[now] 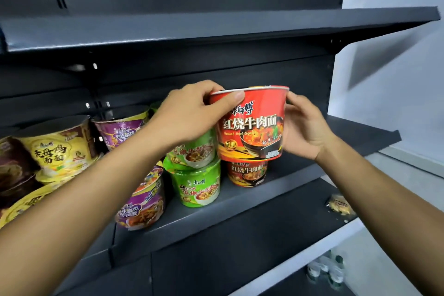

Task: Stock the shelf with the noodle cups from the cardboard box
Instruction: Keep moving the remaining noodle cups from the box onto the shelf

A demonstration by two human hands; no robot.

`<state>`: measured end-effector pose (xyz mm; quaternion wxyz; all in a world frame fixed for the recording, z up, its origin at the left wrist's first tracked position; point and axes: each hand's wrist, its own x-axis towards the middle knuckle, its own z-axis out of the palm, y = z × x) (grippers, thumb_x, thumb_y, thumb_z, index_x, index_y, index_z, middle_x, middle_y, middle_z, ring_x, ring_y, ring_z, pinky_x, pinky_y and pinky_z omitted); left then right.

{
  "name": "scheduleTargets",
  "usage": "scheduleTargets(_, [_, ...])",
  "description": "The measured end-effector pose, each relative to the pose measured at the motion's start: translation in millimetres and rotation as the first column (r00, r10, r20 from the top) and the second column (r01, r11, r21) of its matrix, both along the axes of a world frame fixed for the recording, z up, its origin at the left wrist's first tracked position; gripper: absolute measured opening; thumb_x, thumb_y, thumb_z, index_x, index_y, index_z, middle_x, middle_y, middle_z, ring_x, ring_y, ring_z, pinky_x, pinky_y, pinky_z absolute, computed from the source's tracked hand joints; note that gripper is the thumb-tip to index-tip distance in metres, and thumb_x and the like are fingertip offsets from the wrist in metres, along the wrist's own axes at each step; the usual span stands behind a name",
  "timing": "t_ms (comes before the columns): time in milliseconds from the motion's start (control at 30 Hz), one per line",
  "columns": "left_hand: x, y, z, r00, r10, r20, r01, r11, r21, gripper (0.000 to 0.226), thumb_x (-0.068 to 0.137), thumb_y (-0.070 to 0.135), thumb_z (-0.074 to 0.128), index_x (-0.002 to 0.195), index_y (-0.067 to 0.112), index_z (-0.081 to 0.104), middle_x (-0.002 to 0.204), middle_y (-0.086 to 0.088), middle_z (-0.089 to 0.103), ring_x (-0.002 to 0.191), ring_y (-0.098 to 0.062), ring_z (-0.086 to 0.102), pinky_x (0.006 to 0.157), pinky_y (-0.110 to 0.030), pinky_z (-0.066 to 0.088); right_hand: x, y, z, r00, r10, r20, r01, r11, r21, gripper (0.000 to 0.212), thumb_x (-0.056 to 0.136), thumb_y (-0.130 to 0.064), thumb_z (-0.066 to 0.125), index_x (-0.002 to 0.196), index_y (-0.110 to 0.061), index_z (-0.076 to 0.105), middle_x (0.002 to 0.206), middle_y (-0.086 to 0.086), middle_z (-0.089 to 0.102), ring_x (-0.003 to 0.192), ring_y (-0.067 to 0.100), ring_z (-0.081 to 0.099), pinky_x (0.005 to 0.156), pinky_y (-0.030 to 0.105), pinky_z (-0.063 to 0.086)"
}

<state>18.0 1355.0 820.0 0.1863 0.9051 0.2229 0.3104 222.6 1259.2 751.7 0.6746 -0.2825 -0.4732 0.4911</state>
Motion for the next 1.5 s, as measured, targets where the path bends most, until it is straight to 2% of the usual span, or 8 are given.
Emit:
scheduleTargets(167, [25, 17, 9, 0.999, 0.001, -0.042, 0.002, 0.997, 0.073, 0.052, 0.075, 0.074, 0.051, 0.107, 0.035, 0.062, 0.099, 0.016, 0.066, 0.093, -0.008, 0.062, 0.084, -0.035, 0.052, 22, 15, 6, 0.998, -0.022, -0.053, 0.023, 1.000, 0.016, 0.081, 0.080, -0.042, 0.055, 0.145, -0.001, 0.031, 0.145, 0.023, 0.038, 0.129, 0.037, 0.042, 0.108, 0.049, 0.036])
scheduleTargets(333, [52, 31, 15, 0.992, -0.001, -0.127, 0.013, 0.996, 0.087, 0.060, 0.063, 0.077, 0.057, 0.108, 0.038, 0.063, 0.091, 0.021, 0.059, 0.090, -0.004, 0.059, 0.077, -0.026, 0.047, 42, 28, 1, 0.996, -0.049, -0.076, 0.049, 0.999, -0.004, 0.078, 0.085, -0.053, 0.031, 0.141, 0.001, 0.038, 0.139, 0.024, 0.047, 0.126, 0.037, 0.048, 0.105, 0.048, 0.040])
scheduleTargets(467, [72, 38, 12, 0.976, 0.033, -0.217, 0.004, 0.986, 0.166, 0.067, 0.061, 0.078, 0.056, 0.116, 0.038, 0.062, 0.099, 0.017, 0.060, 0.098, -0.007, 0.058, 0.080, -0.024, 0.043, 60, 42, 5, 0.999, -0.040, 0.008, 0.041, 0.996, -0.079, 0.093, 0.078, -0.072, 0.038, 0.140, -0.002, 0.040, 0.137, 0.022, 0.050, 0.127, 0.035, 0.050, 0.105, 0.049, 0.041])
scheduleTargets(733, [83, 49, 10, 0.918, 0.127, -0.377, -0.052, 0.977, 0.205, 0.080, 0.052, 0.083, 0.041, 0.118, 0.042, 0.058, 0.095, 0.018, 0.053, 0.102, -0.010, 0.054, 0.080, -0.025, 0.038, 81, 70, 9, 0.974, -0.025, 0.226, 0.070, 0.979, -0.194, 0.075, 0.086, -0.061, 0.035, 0.135, -0.006, 0.047, 0.128, 0.019, 0.059, 0.120, 0.032, 0.057, 0.103, 0.048, 0.044])
scheduleTargets(1000, [79, 55, 8, 0.860, 0.157, -0.486, -0.030, 0.966, 0.258, 0.082, 0.059, 0.087, 0.041, 0.127, 0.042, 0.053, 0.118, 0.013, 0.062, 0.104, -0.010, 0.056, 0.082, -0.024, 0.041, 82, 83, -5, 0.970, -0.083, 0.227, 0.126, 0.976, -0.178, 0.068, 0.085, -0.053, 0.043, 0.133, -0.006, 0.049, 0.123, 0.018, 0.063, 0.114, 0.032, 0.061, 0.098, 0.047, 0.048])
scheduleTargets(1133, [82, 60, 0, 0.834, 0.191, -0.518, -0.016, 0.946, 0.323, 0.097, 0.050, 0.097, 0.028, 0.131, 0.046, 0.045, 0.125, 0.013, 0.060, 0.116, -0.020, 0.054, 0.098, -0.037, 0.044, 86, 86, -6, 0.953, -0.172, 0.250, 0.214, 0.965, -0.150, 0.068, 0.082, -0.054, 0.048, 0.130, -0.006, 0.051, 0.120, 0.018, 0.064, 0.110, 0.030, 0.063, 0.093, 0.044, 0.052])
scheduleTargets(1267, [88, 62, -7, 0.824, 0.199, -0.530, -0.021, 0.946, 0.323, 0.098, 0.047, 0.097, 0.024, 0.132, 0.050, 0.041, 0.119, 0.009, 0.061, 0.114, -0.023, 0.052, 0.098, -0.044, 0.044, 89, 86, -9, 0.951, -0.194, 0.239, 0.239, 0.956, -0.173, 0.066, 0.080, -0.054, 0.049, 0.128, -0.008, 0.054, 0.116, 0.015, 0.067, 0.106, 0.028, 0.065, 0.089, 0.041, 0.053])
scheduleTargets(1500, [95, 69, -8, 0.823, 0.202, -0.532, -0.009, 0.939, 0.343, 0.103, 0.045, 0.096, 0.031, 0.134, 0.046, 0.041, 0.120, 0.005, 0.060, 0.113, -0.024, 0.052, 0.098, -0.043, 0.044, 91, 93, -9, 0.969, -0.197, 0.147, 0.228, 0.944, -0.237, 0.061, 0.088, -0.051, 0.047, 0.128, -0.006, 0.054, 0.119, 0.018, 0.065, 0.111, 0.032, 0.063, 0.097, 0.047, 0.049])
